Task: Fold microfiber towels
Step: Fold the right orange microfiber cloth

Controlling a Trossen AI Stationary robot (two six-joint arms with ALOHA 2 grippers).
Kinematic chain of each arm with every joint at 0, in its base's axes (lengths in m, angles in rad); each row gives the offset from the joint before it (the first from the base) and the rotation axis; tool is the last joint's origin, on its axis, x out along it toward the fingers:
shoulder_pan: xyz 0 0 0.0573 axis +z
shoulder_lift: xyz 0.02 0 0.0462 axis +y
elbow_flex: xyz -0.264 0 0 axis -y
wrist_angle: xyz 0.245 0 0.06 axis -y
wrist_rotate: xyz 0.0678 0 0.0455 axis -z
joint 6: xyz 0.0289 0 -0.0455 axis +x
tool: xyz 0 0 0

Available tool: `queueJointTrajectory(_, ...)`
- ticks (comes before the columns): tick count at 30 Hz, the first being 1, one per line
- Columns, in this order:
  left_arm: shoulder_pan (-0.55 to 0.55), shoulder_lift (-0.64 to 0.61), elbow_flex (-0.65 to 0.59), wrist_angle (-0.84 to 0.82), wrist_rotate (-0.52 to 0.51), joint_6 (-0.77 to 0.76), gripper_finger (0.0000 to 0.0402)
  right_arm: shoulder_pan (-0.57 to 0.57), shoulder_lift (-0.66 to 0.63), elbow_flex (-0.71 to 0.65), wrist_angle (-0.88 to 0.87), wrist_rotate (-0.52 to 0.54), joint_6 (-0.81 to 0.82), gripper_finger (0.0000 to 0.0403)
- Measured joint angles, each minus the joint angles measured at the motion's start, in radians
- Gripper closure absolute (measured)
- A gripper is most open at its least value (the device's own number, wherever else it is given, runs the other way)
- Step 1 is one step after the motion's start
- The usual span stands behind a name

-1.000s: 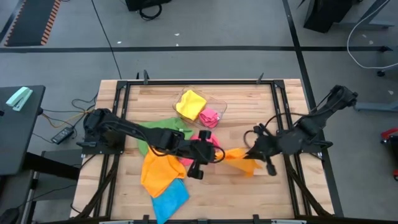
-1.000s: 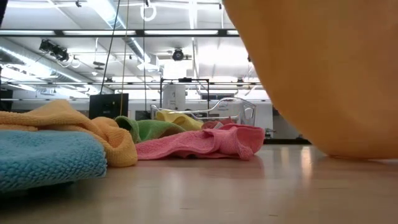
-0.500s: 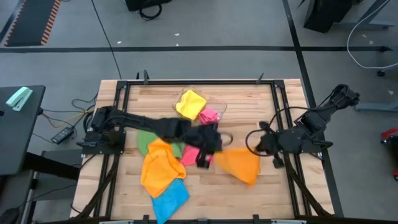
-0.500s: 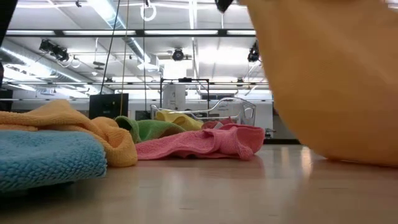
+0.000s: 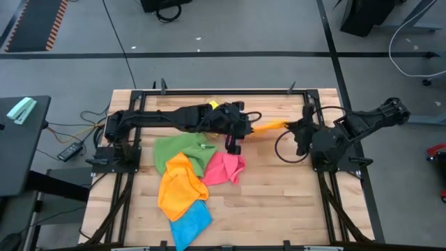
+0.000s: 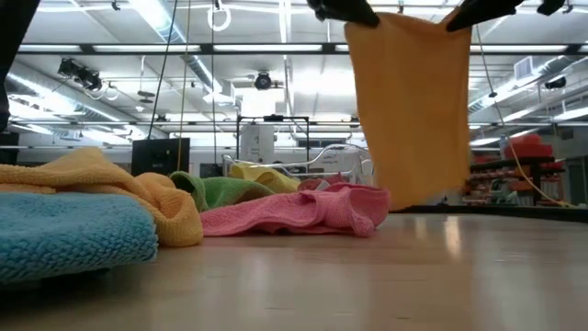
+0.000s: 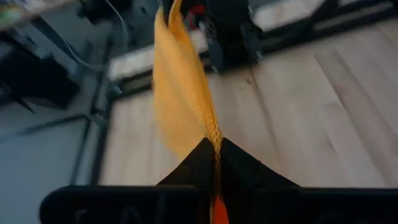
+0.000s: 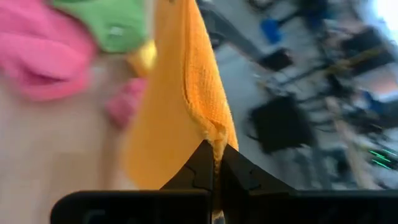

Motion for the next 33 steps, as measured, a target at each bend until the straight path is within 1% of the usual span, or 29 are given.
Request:
queueJointTrajectory(3,-0.027,0.026,-0.037,-0.032,0.020,-0.045,0.0384,0.001,0.038,-0.018,0.000,-0.157,0.032,0.0388)
queueJointTrajectory(6,-0.073,0.072,-0.065,-0.021,0.054,-0.069,0.0392,0.003,0.097,-0.073,0.015,-0.313,0.134,0.0388)
queueJointTrajectory(8,-0.112,0.105,-0.075,-0.008,0.061,-0.081,0.0391,0.018,0.145,-0.120,0.041,-0.409,0.200,0.0388)
queueJointTrajectory(10,-0.152,0.149,-0.077,-0.002,0.063,-0.088,0.0381,0.054,0.202,-0.155,0.057,-0.476,0.268,0.0388)
queueJointTrajectory(13,-0.210,0.202,-0.079,0.030,0.068,-0.099,0.0365,0.123,0.278,-0.167,0.068,-0.509,0.356,0.0388)
queueJointTrajectory(15,-0.245,0.227,-0.078,0.027,0.068,-0.099,0.0360,0.165,0.329,-0.168,0.089,-0.520,0.401,0.0388)
queueJointTrajectory(16,-0.259,0.239,-0.076,0.062,0.069,-0.106,0.0360,0.185,0.351,-0.168,0.113,-0.529,0.413,0.0388)
queueJointTrajectory(18,-0.284,0.264,-0.079,0.052,0.071,-0.113,0.0363,0.220,0.397,-0.168,0.145,-0.550,0.425,0.0388)
queueJointTrajectory(22,-0.319,0.297,-0.077,0.125,0.075,-0.153,0.0375,0.276,0.493,-0.169,0.201,-0.609,0.436,0.0388)
queueJointTrajectory(24,-0.331,0.303,-0.078,0.120,0.077,-0.165,0.0380,0.304,0.535,-0.168,0.236,-0.629,0.445,0.0388)
queueJointTrajectory(26,-0.343,0.320,-0.077,0.149,0.082,-0.186,0.0383,0.321,0.564,-0.168,0.277,-0.637,0.472,0.0388)
queueJointTrajectory(28,-0.356,0.325,-0.081,0.135,0.084,-0.209,0.0383,0.334,0.586,-0.168,0.318,-0.642,0.507,0.0388)
queueJointTrajectory(30,-0.365,0.337,-0.077,0.169,0.094,-0.237,0.0380,0.345,0.598,-0.168,0.361,-0.652,0.542,0.0388)
queueJointTrajectory(32,-0.380,0.341,-0.079,0.158,0.117,-0.270,0.0376,0.355,0.608,-0.168,0.413,-0.681,0.579,0.0388)
queueJointTrajectory(33,-0.385,0.349,-0.079,0.180,0.142,-0.290,0.0375,0.362,0.612,-0.168,0.446,-0.703,0.593,0.0388)
